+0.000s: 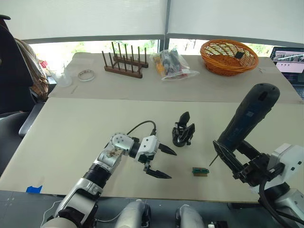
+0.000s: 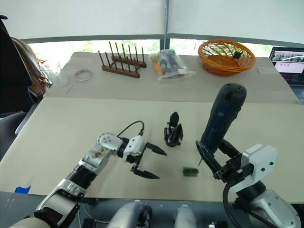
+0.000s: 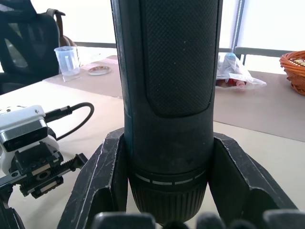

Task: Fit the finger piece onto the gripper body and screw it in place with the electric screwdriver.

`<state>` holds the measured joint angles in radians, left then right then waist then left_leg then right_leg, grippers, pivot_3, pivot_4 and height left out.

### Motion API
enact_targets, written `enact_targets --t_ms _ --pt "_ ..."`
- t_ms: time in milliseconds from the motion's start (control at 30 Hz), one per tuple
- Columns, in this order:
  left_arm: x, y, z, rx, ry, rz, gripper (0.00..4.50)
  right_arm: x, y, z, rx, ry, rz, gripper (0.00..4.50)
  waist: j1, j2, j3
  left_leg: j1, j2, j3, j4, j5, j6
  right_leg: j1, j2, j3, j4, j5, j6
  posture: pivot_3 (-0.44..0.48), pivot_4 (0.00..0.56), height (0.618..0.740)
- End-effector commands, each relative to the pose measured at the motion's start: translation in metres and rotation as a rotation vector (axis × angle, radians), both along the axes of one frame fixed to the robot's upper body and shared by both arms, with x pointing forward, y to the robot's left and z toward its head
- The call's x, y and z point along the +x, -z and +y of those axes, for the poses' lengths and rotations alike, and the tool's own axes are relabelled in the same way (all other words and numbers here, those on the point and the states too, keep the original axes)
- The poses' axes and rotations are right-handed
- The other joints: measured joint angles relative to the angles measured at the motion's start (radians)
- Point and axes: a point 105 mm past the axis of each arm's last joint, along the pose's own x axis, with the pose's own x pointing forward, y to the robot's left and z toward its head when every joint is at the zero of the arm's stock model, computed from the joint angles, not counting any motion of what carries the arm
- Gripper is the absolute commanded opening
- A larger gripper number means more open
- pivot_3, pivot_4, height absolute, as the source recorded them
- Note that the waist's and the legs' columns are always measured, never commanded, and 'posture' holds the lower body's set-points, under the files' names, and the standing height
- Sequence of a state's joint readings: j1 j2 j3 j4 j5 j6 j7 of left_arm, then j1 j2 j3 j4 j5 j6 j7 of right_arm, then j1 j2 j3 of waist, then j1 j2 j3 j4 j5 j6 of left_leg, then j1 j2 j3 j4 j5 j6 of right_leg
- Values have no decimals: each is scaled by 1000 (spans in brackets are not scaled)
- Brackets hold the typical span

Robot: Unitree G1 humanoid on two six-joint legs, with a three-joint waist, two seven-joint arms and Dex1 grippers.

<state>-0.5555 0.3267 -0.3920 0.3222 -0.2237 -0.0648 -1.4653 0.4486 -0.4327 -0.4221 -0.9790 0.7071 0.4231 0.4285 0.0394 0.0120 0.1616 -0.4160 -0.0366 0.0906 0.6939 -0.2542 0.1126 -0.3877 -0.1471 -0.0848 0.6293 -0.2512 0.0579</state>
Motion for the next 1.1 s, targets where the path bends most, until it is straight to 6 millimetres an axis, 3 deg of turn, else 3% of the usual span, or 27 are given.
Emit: enact_targets --t_ms 33,1100 --pt "1 -8 -5 -14 23 -44 4500 -6 -16 9 9 -34 -57 1955 0 0 0 0 0 0 0 0 0 0 0 0 0 0 0 0 150 740" --pt "3 1 -9 27 8 -20 4500 -10 -5 4 -12 -66 -22 1955 0 -1 0 0 0 3 1 -2 4 0 0 6 -1 0 1 0 150 740"
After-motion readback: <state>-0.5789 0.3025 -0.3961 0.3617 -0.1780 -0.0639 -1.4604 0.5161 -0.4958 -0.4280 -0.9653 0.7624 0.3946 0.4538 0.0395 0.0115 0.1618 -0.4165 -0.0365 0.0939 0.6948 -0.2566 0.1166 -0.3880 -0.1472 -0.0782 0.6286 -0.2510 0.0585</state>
